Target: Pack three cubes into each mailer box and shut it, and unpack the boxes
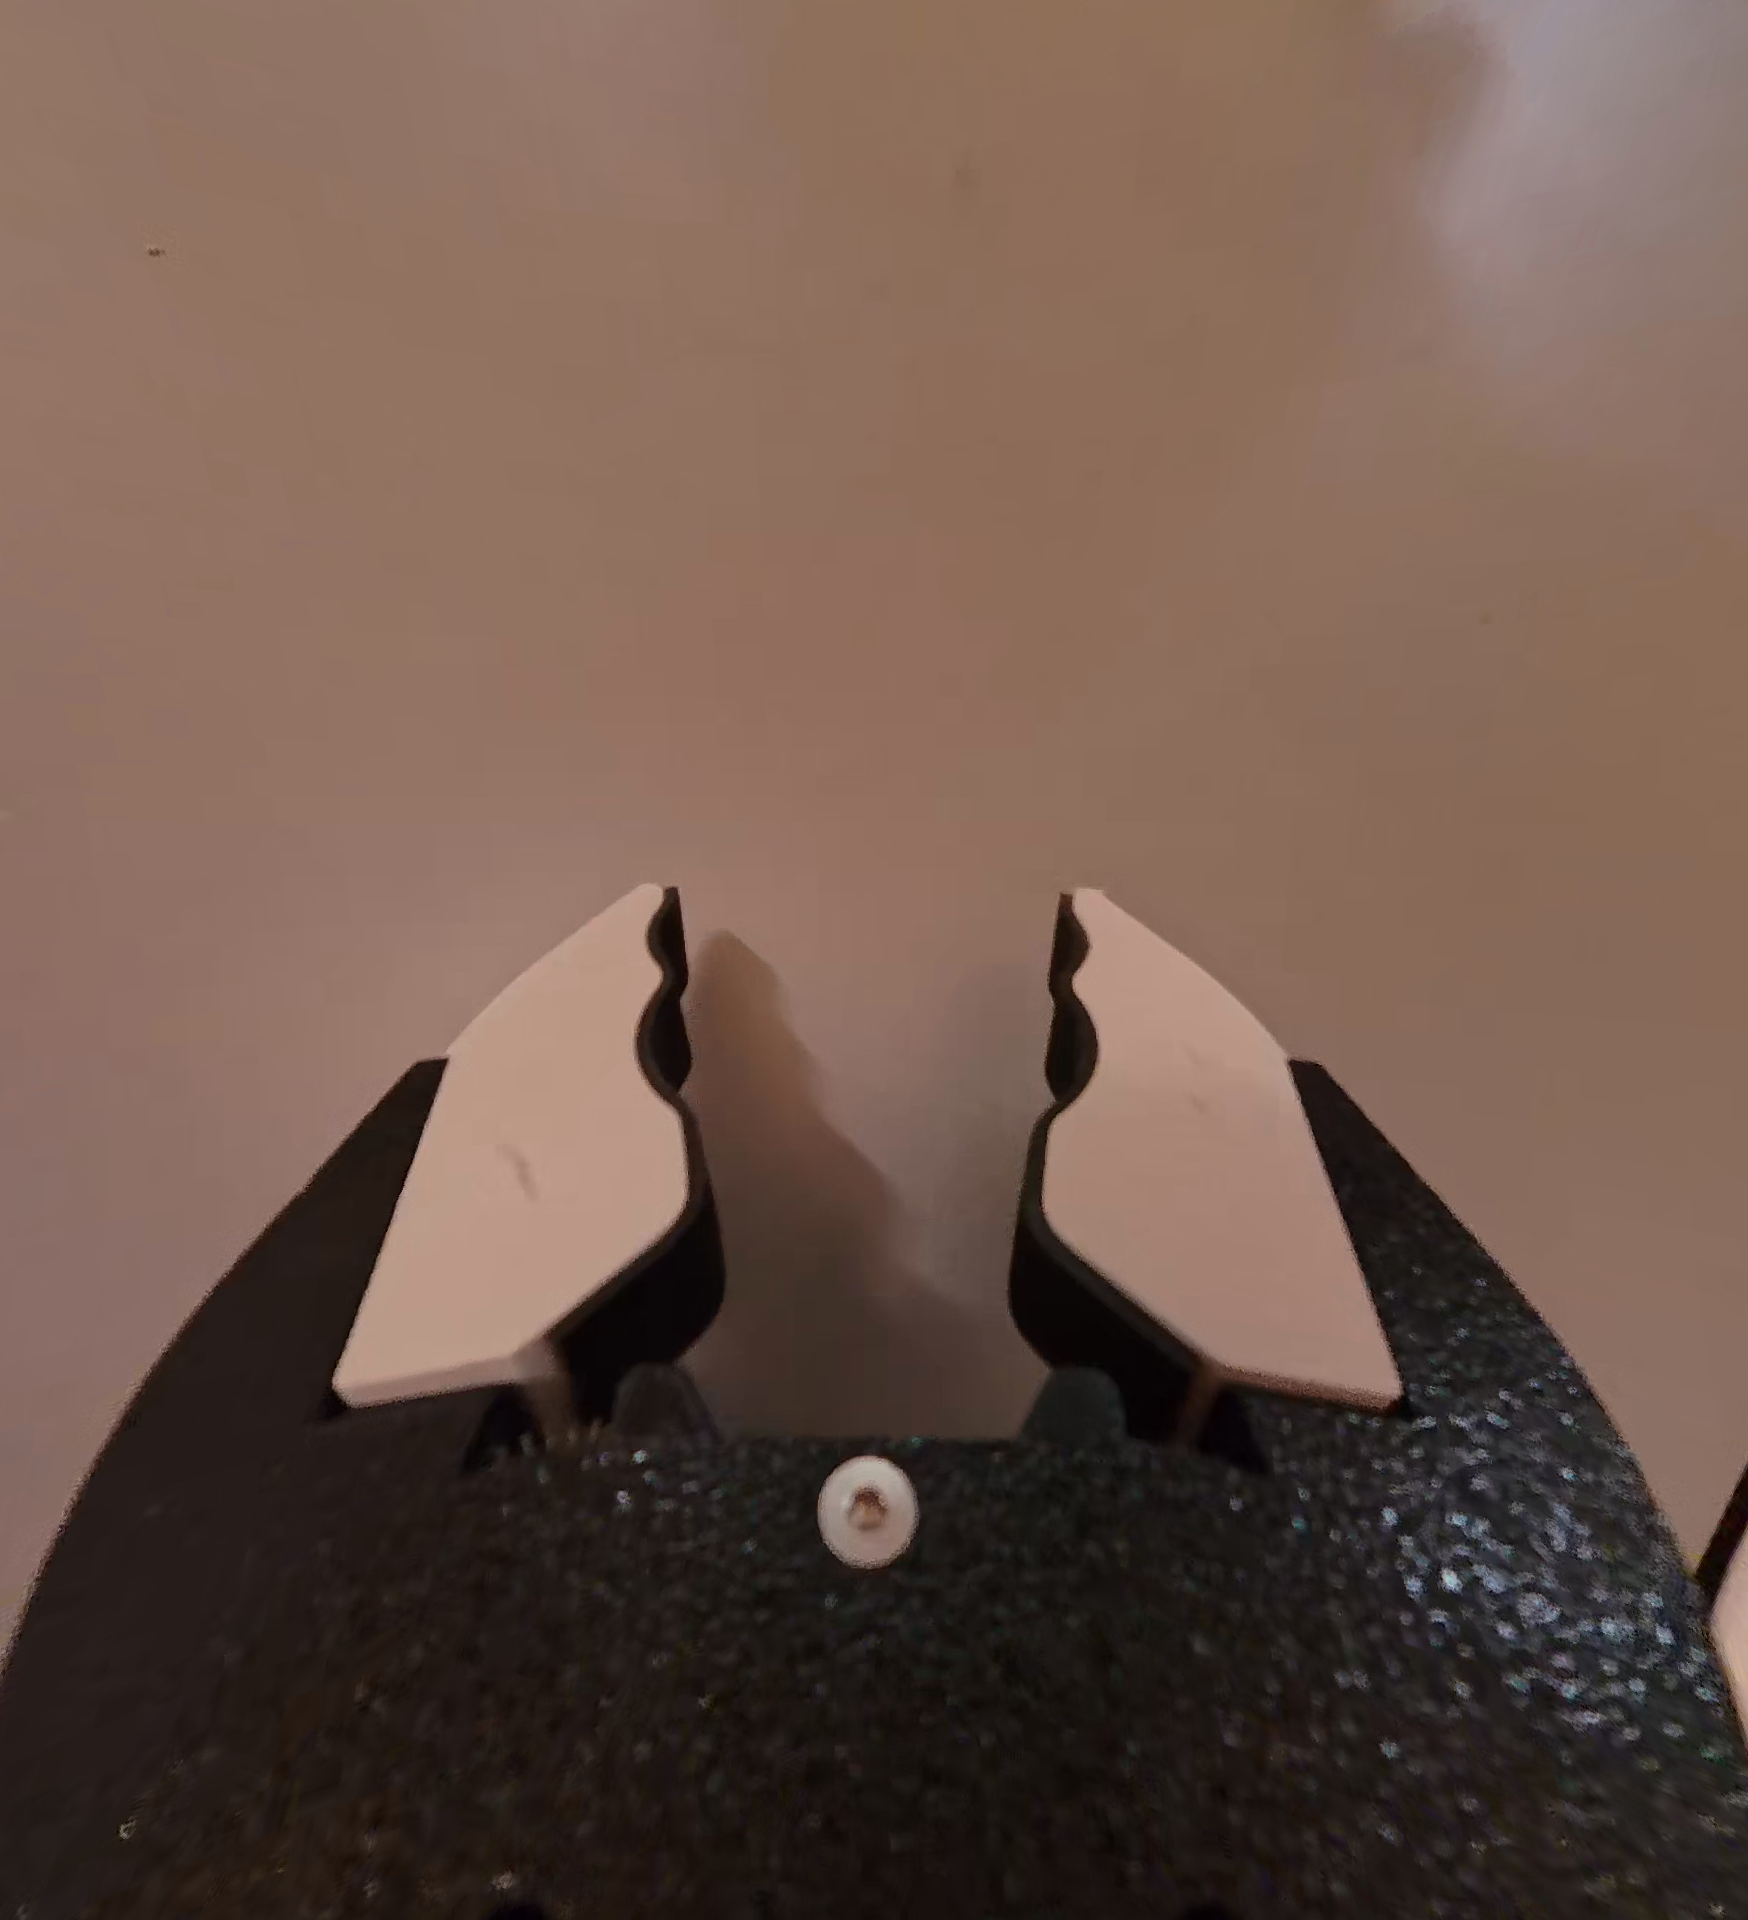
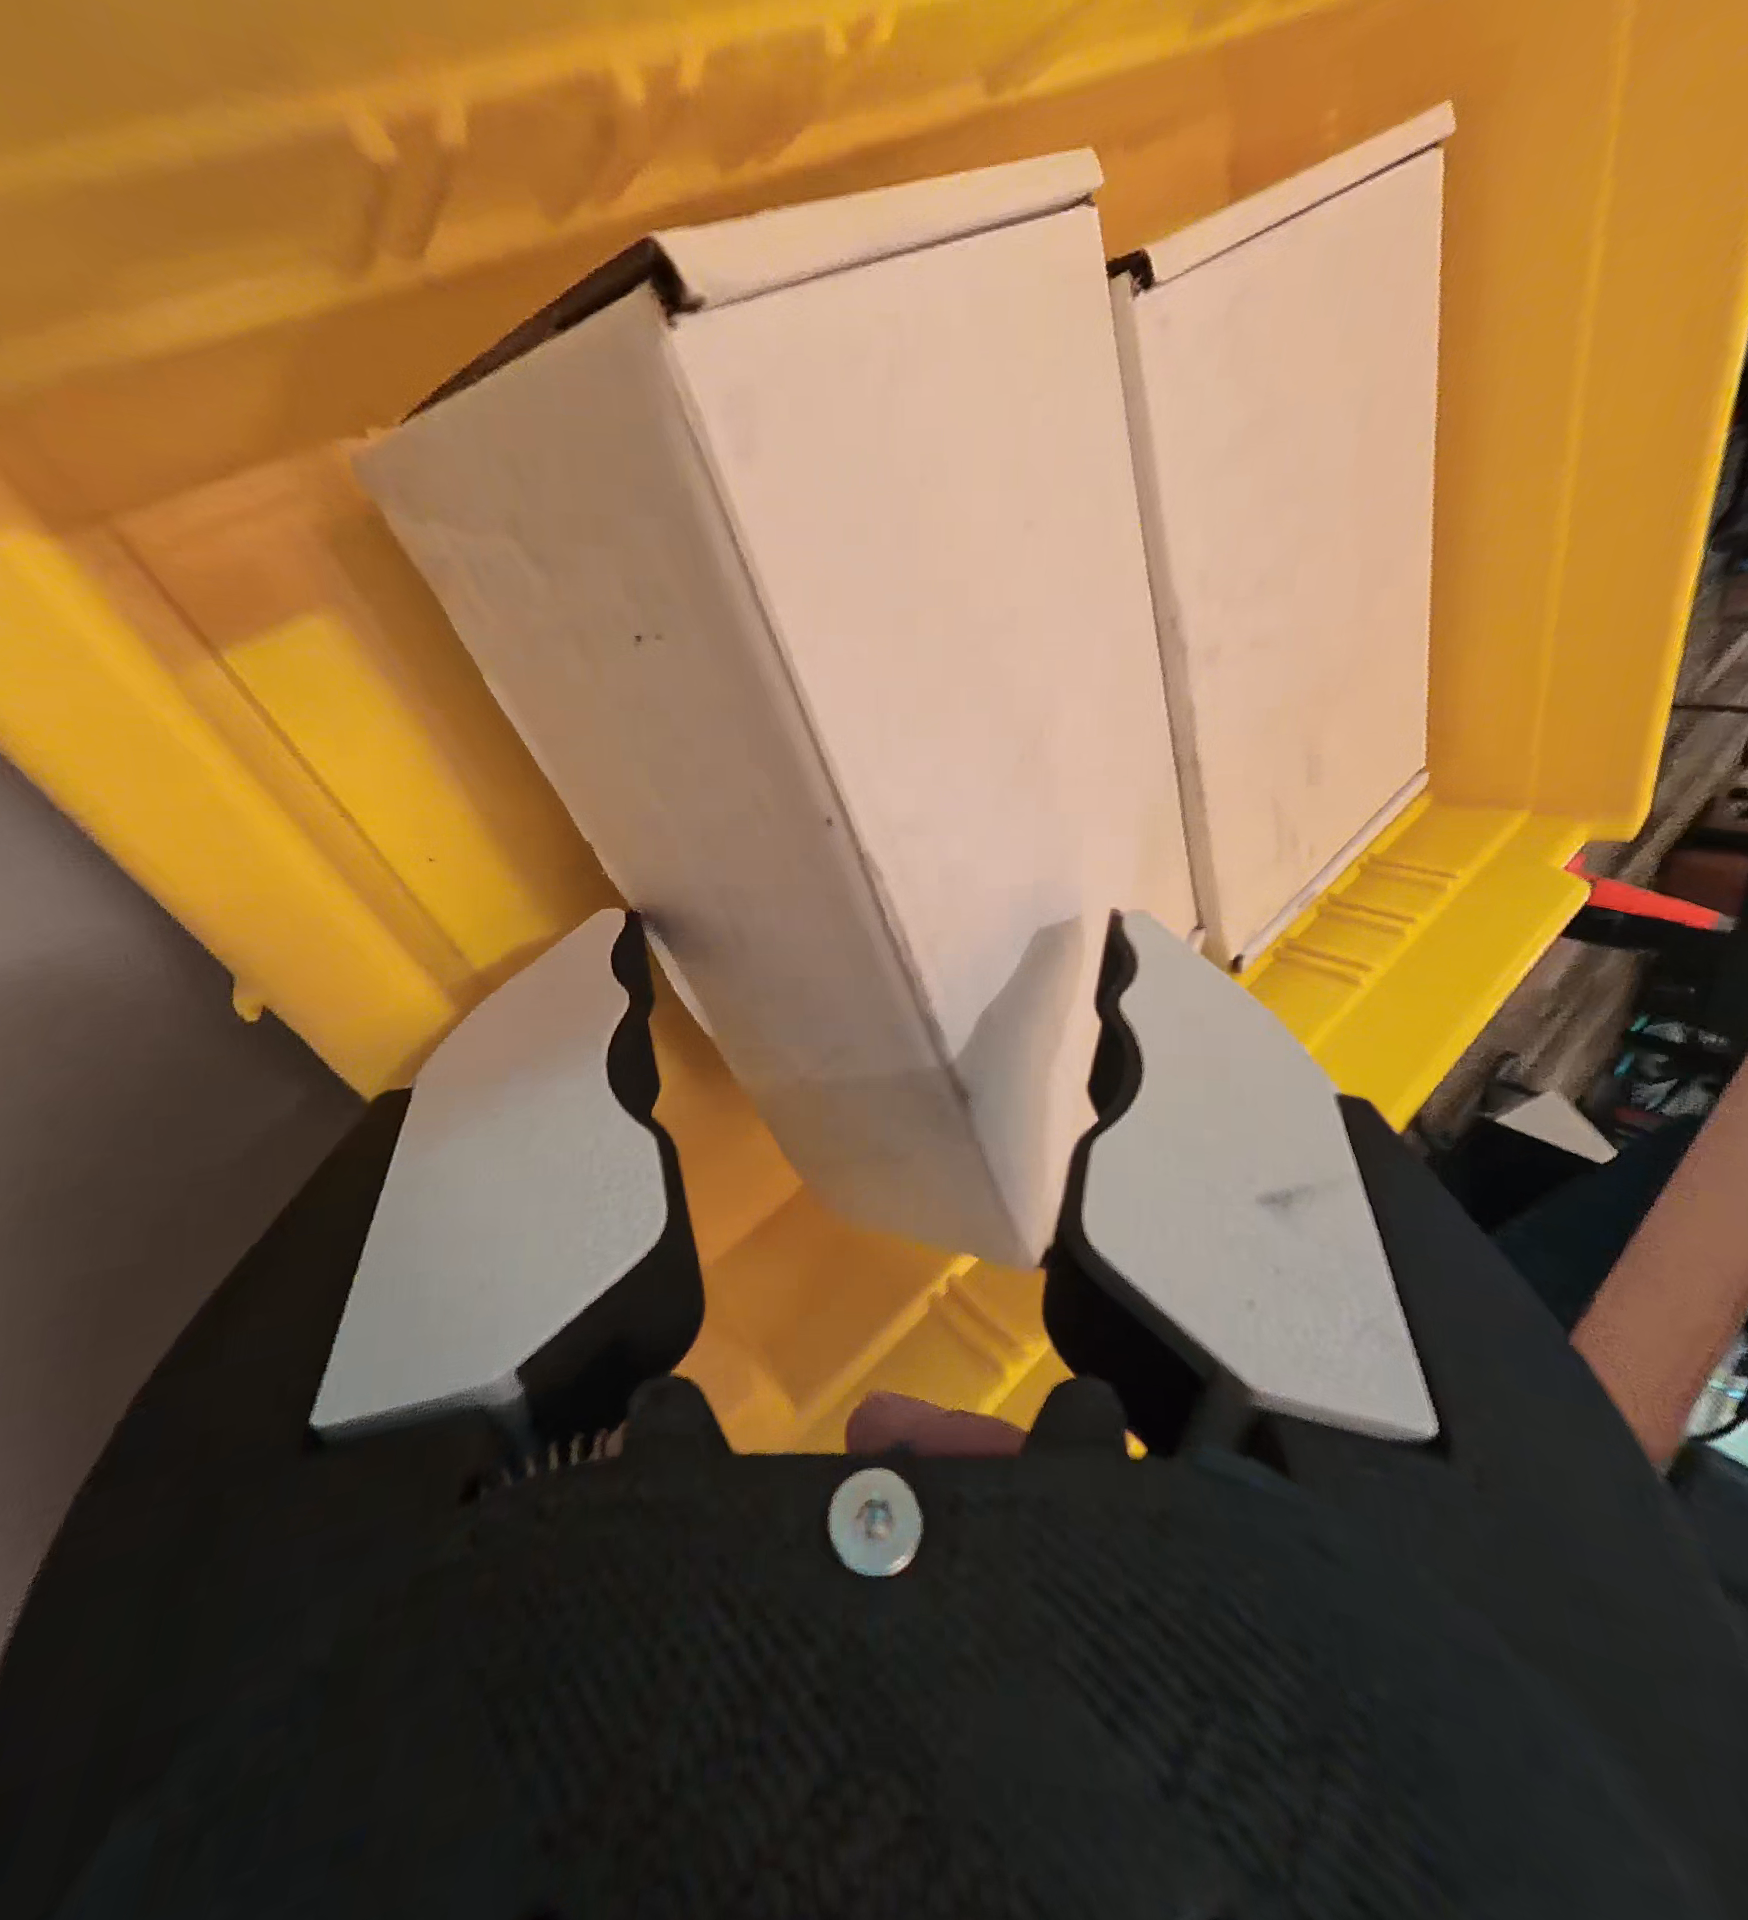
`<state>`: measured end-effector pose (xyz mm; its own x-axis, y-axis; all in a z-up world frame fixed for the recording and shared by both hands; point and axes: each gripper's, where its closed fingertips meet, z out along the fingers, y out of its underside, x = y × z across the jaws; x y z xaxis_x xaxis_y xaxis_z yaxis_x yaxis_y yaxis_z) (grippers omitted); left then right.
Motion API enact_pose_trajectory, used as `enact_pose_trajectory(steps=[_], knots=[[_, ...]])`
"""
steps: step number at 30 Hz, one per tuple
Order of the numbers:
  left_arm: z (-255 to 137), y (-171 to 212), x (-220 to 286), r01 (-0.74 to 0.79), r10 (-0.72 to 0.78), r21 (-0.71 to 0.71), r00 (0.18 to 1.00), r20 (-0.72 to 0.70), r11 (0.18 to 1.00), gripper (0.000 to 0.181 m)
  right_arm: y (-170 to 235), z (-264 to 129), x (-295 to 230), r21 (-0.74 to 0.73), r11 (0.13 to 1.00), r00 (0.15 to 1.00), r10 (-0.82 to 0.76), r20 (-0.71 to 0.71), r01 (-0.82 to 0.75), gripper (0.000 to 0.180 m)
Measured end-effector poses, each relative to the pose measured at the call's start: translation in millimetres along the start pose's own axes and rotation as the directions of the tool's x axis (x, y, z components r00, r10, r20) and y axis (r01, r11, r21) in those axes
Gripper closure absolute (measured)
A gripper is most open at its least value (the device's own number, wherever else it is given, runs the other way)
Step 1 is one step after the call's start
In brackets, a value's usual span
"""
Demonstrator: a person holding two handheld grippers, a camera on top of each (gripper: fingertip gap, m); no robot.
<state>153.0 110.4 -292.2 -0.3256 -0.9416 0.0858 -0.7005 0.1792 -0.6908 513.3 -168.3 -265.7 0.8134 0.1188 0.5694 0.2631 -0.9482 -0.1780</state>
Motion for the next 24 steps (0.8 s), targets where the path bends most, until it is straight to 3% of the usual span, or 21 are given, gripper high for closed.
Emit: enact_pose_trajectory(steps=[5,8,12,15,19,24], knots=[[2,-16,19,0.003,-0.002,0.052,1.000,-0.028,0.999,0.113,7,-25,1,0.006,0.997,0.995,0.072,-0.068,-0.071,0.100],[2,-27,26,0.035,-0.031,0.083,0.998,-0.058,0.996,0.112,7,-45,-9,0.063,0.977,0.970,0.211,-0.119,-0.204,0.100],[8,-46,35,0.037,-0.030,0.098,0.997,-0.070,0.994,0.108,17,-74,-31,0.103,0.862,0.834,0.506,-0.222,-0.496,0.096],[13,-70,45,0.016,-0.008,0.101,0.997,-0.078,0.995,0.107,12,-85,-58,0.155,0.750,0.719,0.661,-0.215,-0.643,0.094],[15,-114,62,-0.017,0.029,0.132,0.996,-0.089,0.991,0.104,7,-93,-73,0.196,0.678,0.632,0.734,-0.249,-0.709,0.090],[18,-166,86,-0.089,0.104,0.170,0.991,-0.080,0.981,0.103,2,-108,-65,0.241,0.677,0.617,0.734,-0.283,-0.695,0.088]])
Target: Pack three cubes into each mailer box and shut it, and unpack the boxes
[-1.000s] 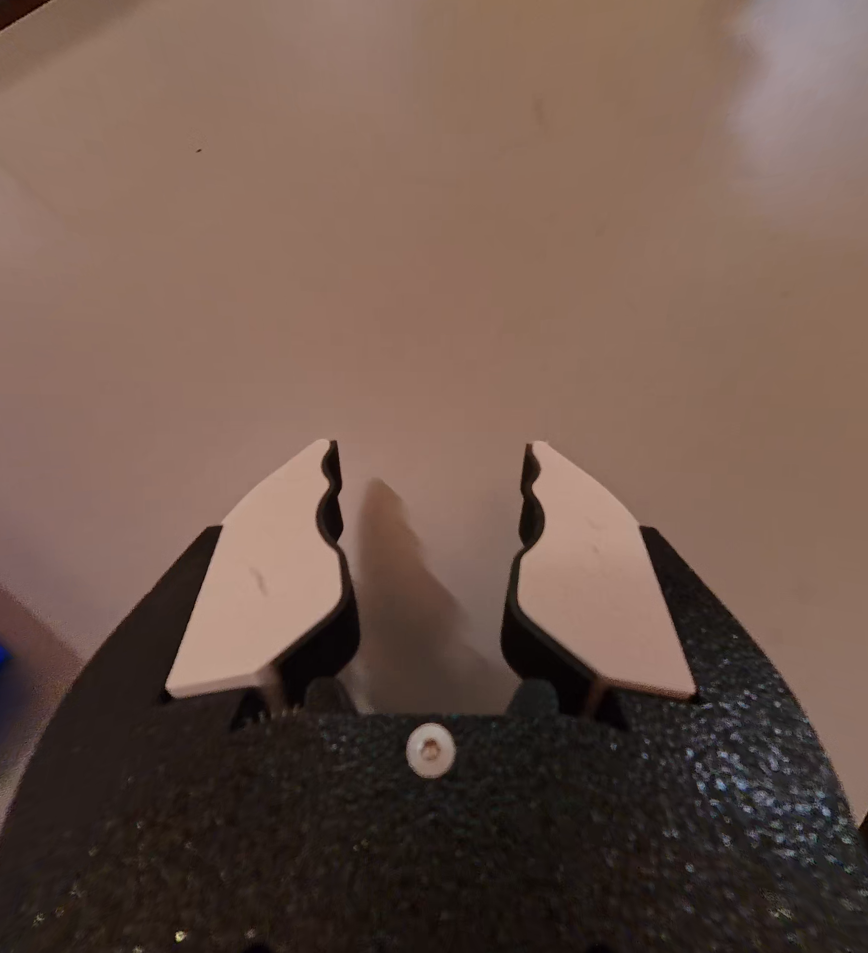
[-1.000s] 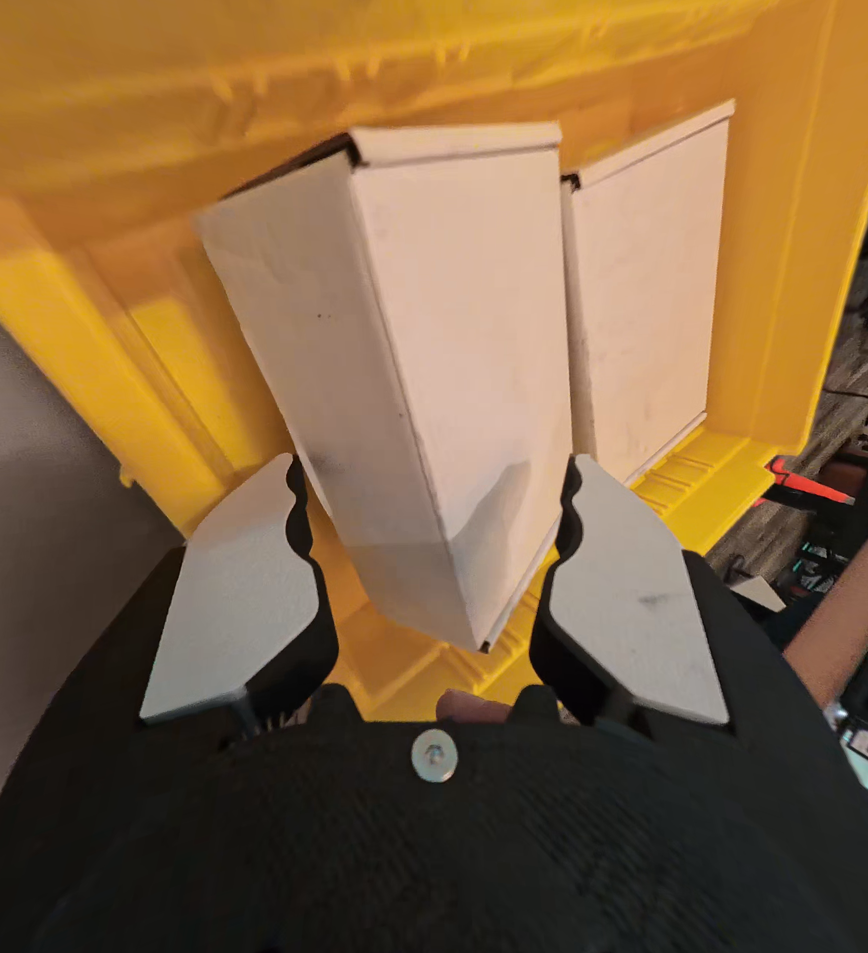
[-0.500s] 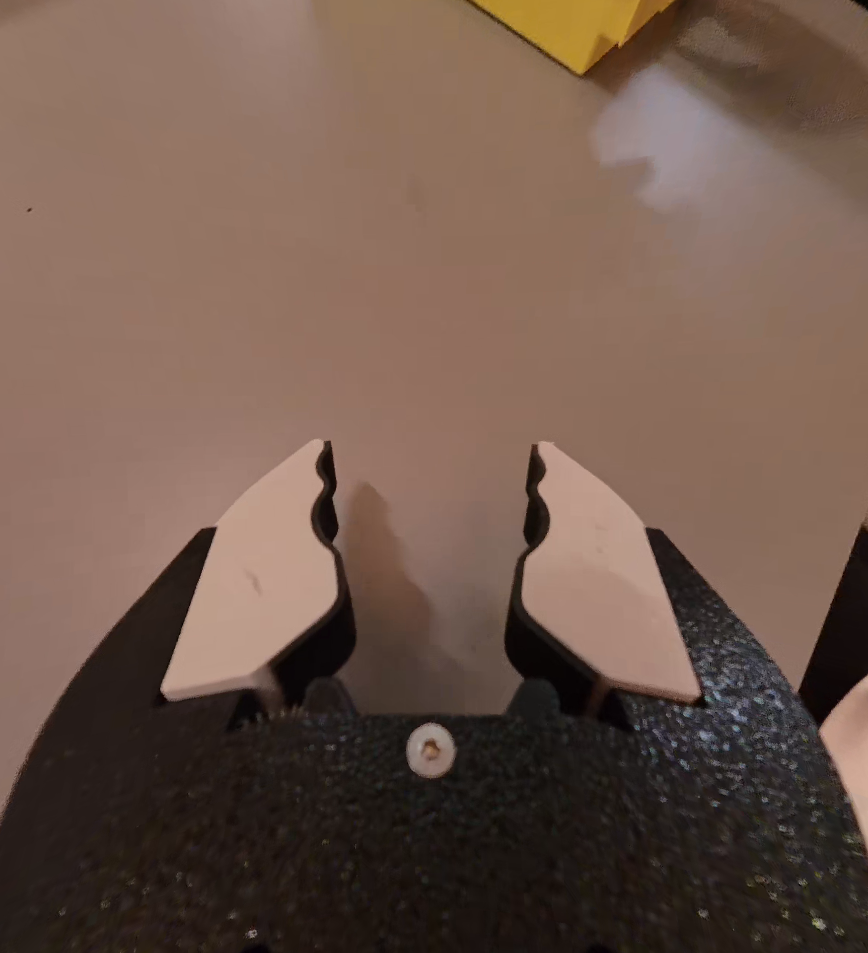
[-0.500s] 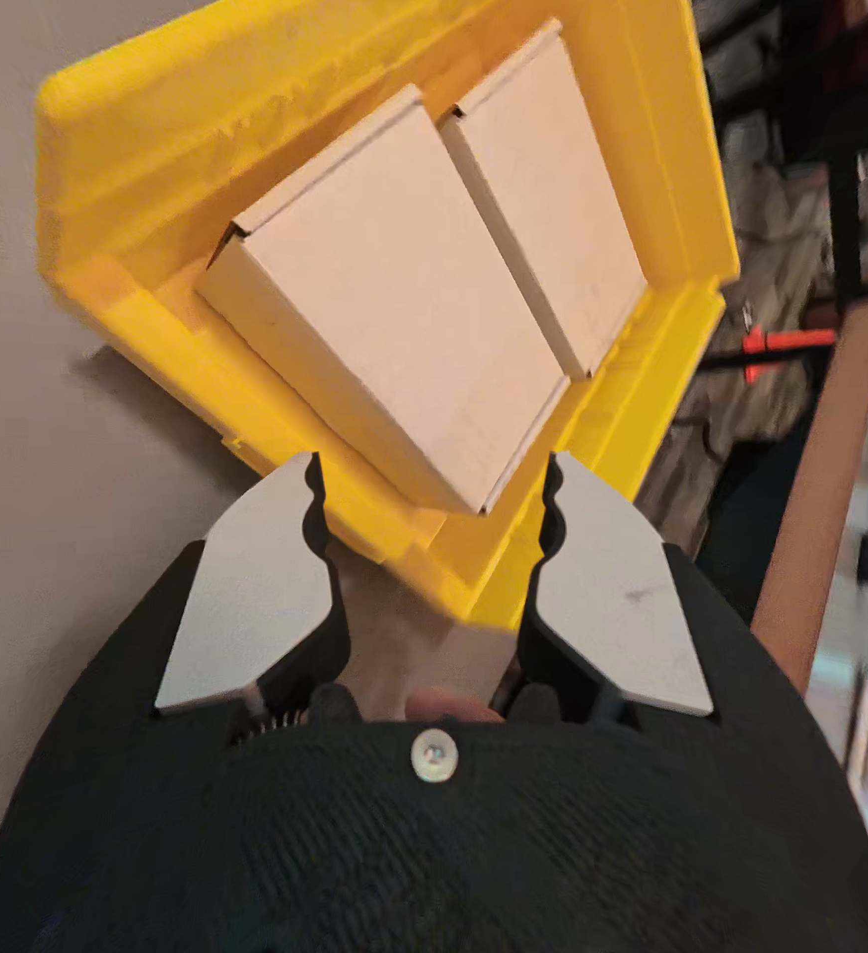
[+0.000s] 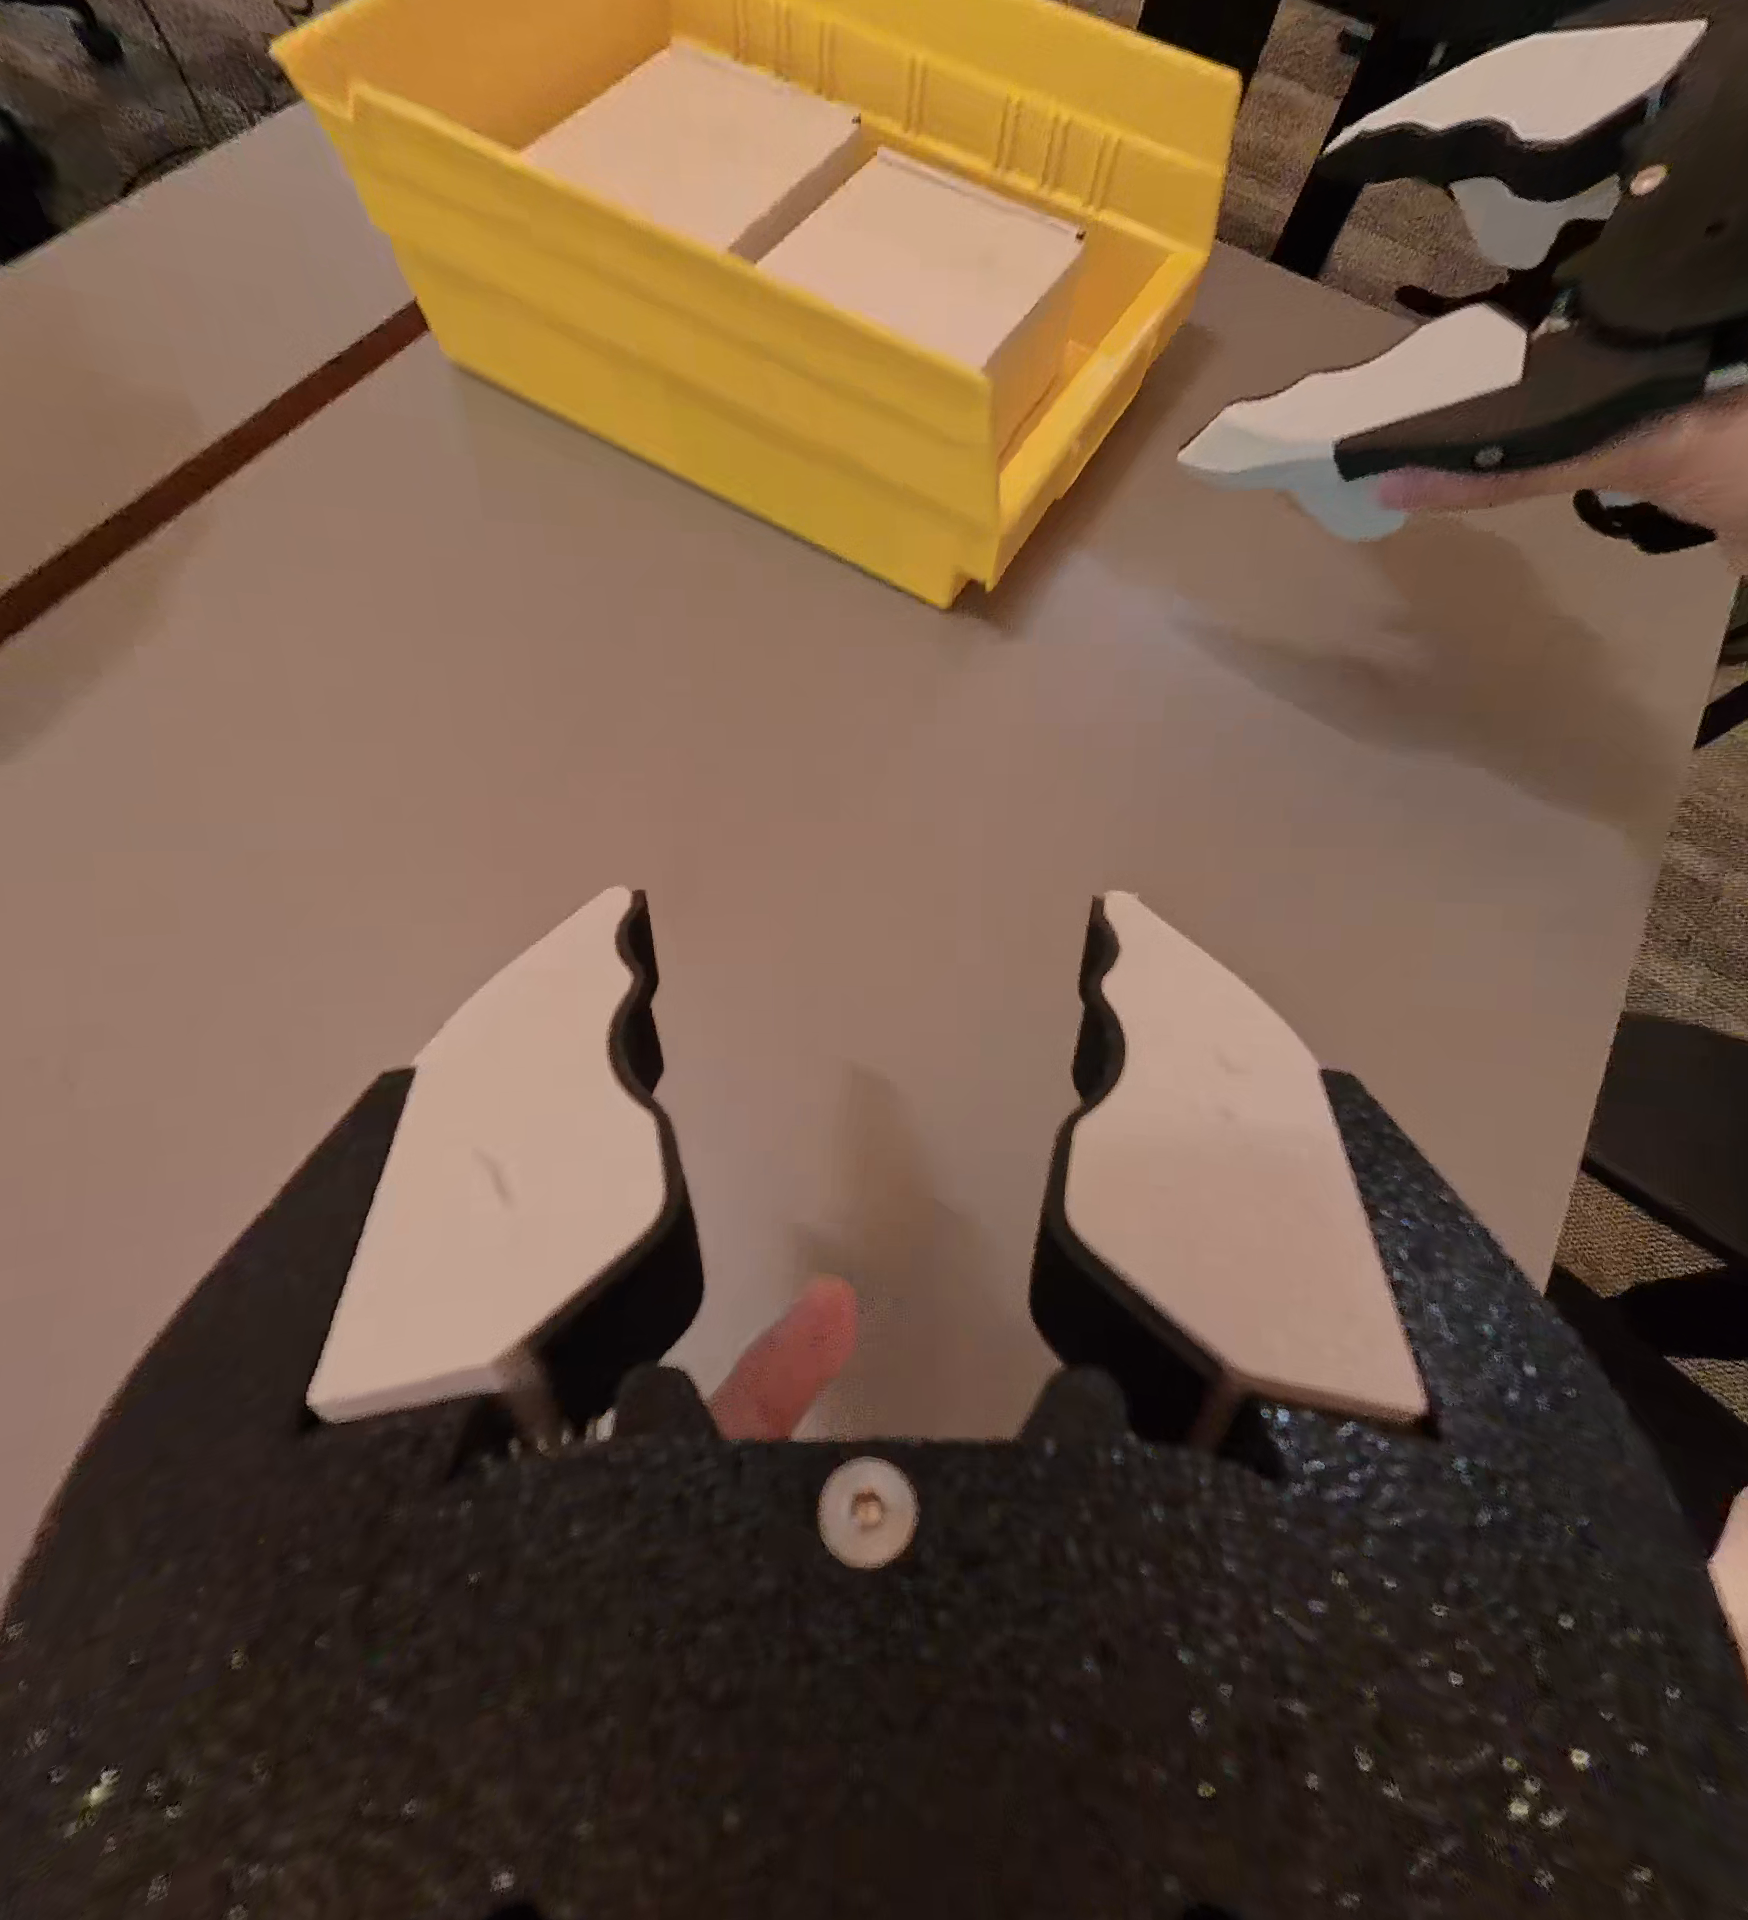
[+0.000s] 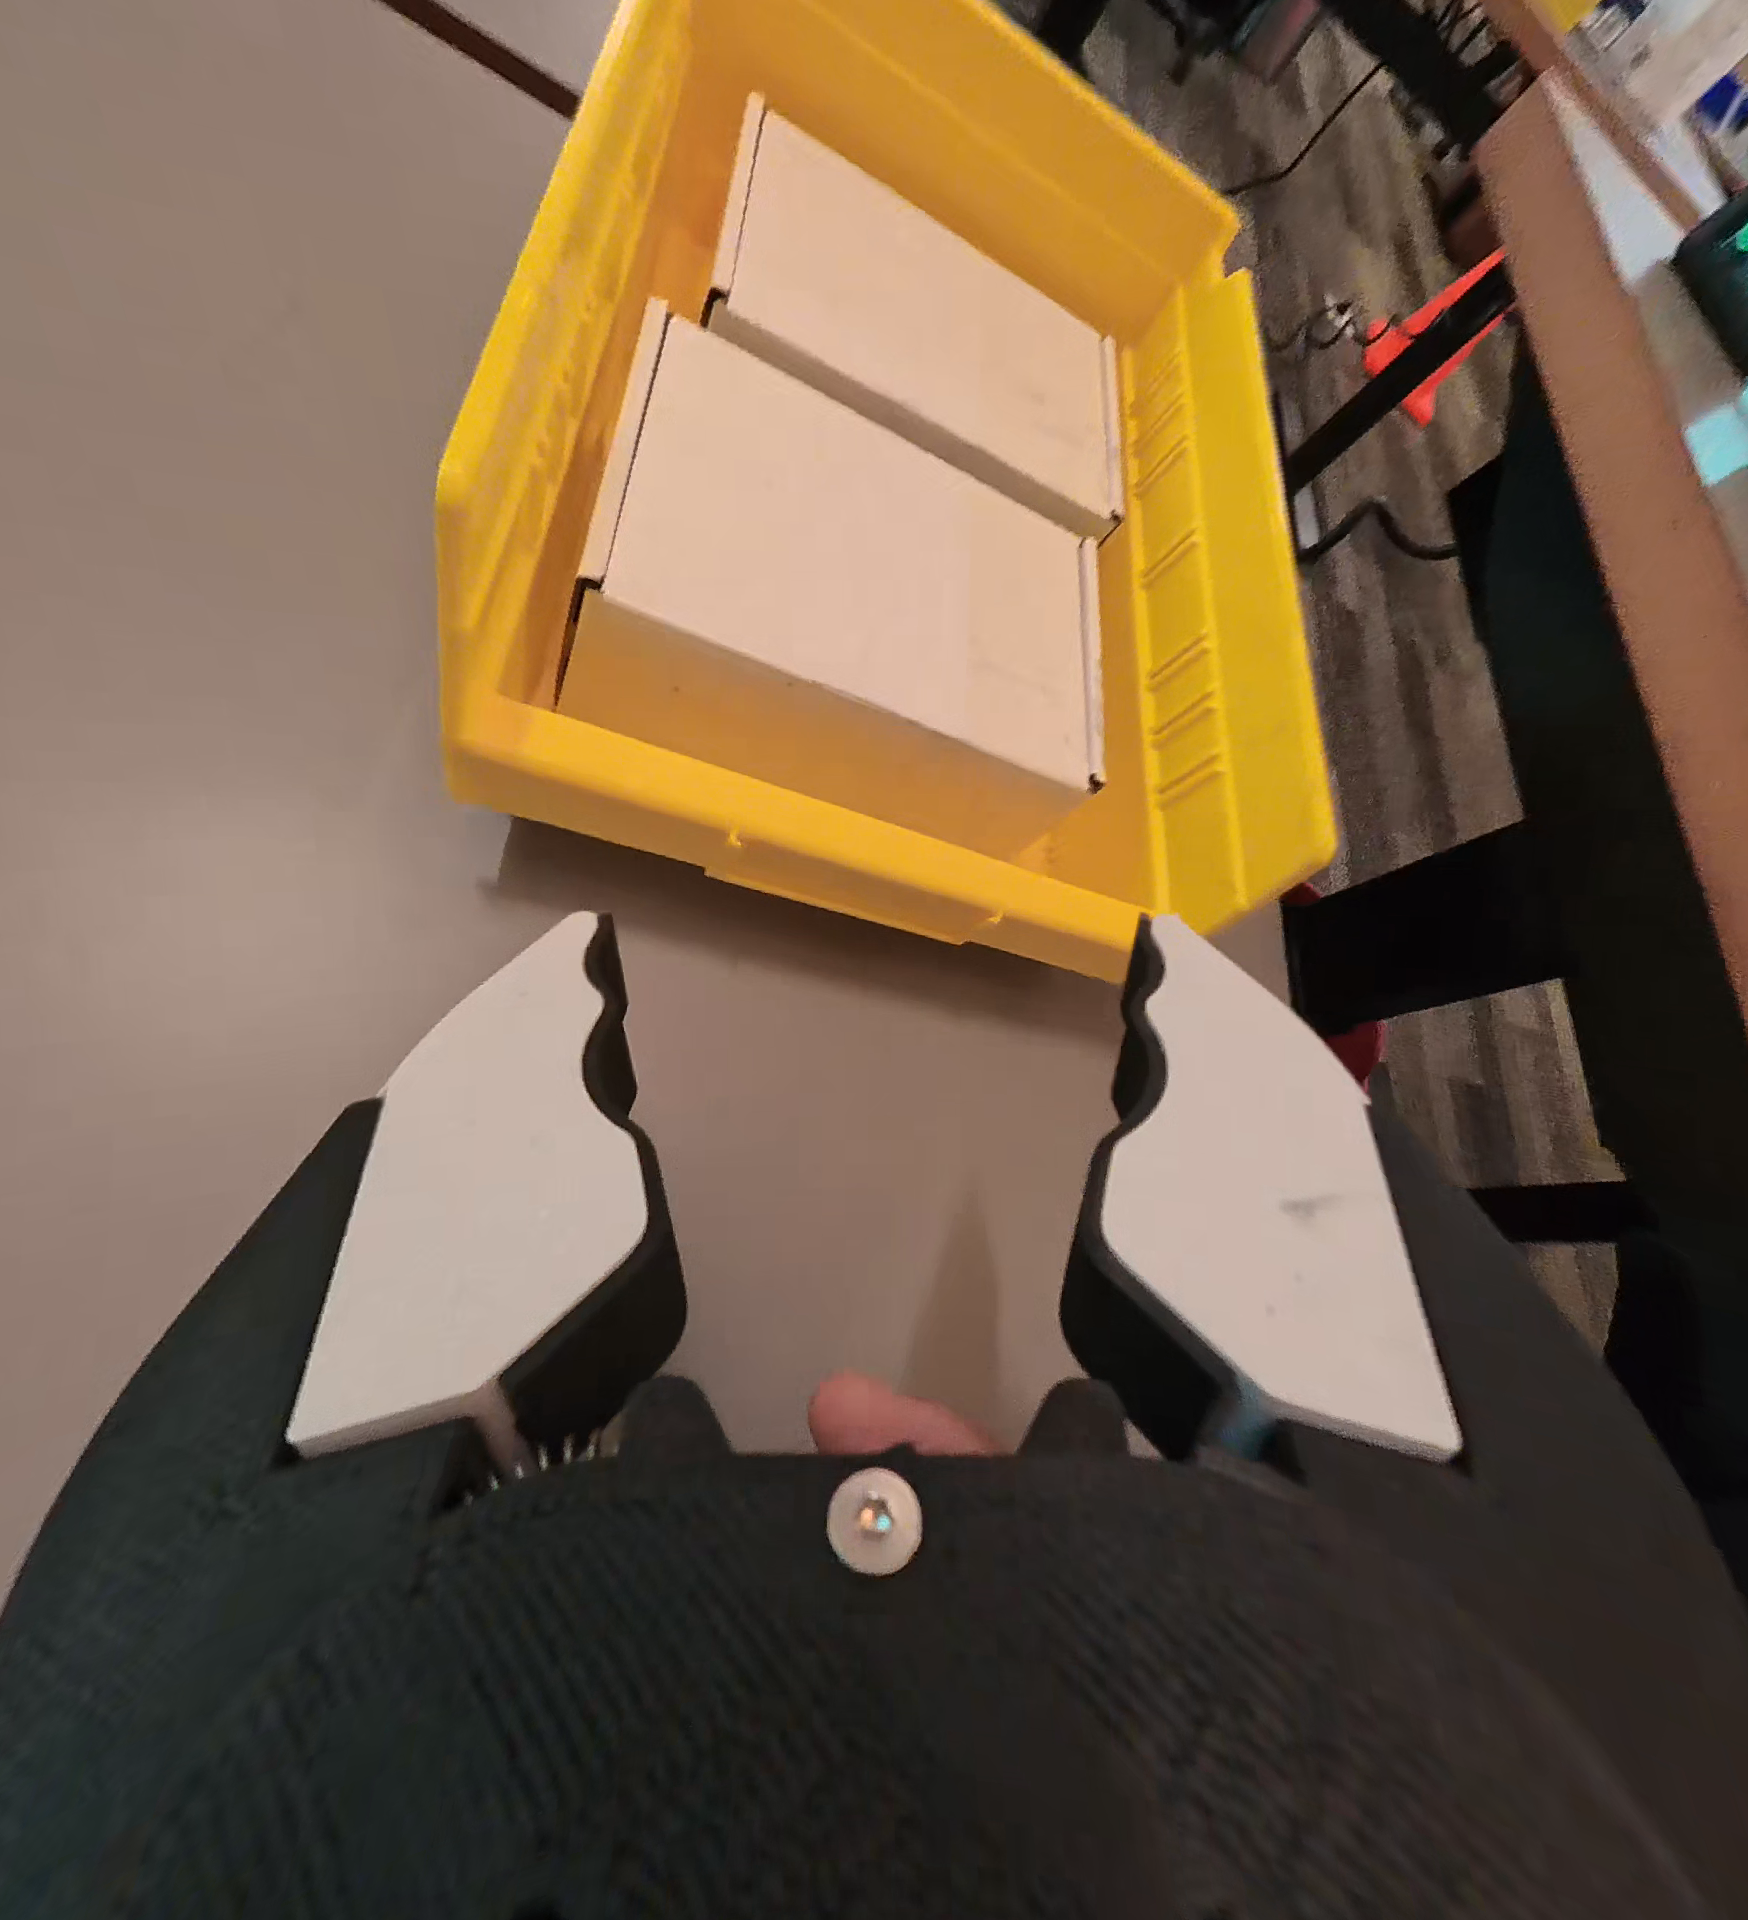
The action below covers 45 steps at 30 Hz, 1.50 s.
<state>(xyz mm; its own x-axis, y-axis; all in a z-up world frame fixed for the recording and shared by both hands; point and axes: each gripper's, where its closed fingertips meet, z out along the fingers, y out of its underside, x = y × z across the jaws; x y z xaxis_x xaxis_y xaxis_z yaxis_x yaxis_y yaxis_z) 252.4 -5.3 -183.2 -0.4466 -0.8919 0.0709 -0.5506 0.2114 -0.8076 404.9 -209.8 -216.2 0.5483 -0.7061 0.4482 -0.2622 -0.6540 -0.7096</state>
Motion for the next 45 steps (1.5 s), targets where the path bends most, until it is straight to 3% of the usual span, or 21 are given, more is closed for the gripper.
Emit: enact_pose_trajectory(steps=[6,10,17,20,24,29,33,34,40,45], knots=[[36,-52,13,0.052,-0.053,-0.036,0.998,-0.028,0.998,0.101,5,-5,15,-0.003,1.000,0.999,-0.010,-0.038,0.010,0.088],[76,-77,2,0.117,-0.118,-0.146,0.993,0.002,0.982,0.103,11,-5,20,-0.014,1.000,0.999,-0.022,-0.049,0.022,0.087],[162,-123,-48,0.463,-0.432,-0.273,0.886,0.168,0.843,0.100,30,-2,38,-0.057,0.998,0.997,-0.009,-0.071,0.005,0.086],[192,-123,-69,0.553,-0.489,-0.316,0.832,0.262,0.771,0.101,34,-3,42,-0.054,0.998,0.997,0.005,-0.072,-0.009,0.087],[220,-102,-89,0.649,-0.510,-0.350,0.754,0.414,0.676,0.119,35,1,41,-0.052,0.999,0.999,0.010,-0.051,-0.013,0.087],[247,-86,-99,0.706,-0.526,-0.335,0.697,0.488,0.624,0.132,36,7,31,-0.050,0.999,1.000,-0.003,-0.004,0.003,0.087],[267,-87,-100,0.674,-0.500,-0.310,0.719,0.483,0.670,0.171,35,9,25,-0.041,0.999,1.000,-0.002,0.026,0.003,0.088],[268,-87,-104,0.652,-0.459,-0.311,0.729,0.508,0.692,0.174,34,8,25,-0.035,0.999,1.000,0.000,0.030,0.001,0.088],[276,-91,-120,0.434,-0.269,-0.315,0.851,0.452,0.844,0.169,23,-1,30,0.025,0.999,0.999,0.040,0.033,-0.040,0.090],[265,-86,-123,0.414,-0.273,-0.354,0.882,0.385,0.838,0.176,18,-13,41,0.053,0.997,0.999,0.053,0.006,-0.053,0.090]])
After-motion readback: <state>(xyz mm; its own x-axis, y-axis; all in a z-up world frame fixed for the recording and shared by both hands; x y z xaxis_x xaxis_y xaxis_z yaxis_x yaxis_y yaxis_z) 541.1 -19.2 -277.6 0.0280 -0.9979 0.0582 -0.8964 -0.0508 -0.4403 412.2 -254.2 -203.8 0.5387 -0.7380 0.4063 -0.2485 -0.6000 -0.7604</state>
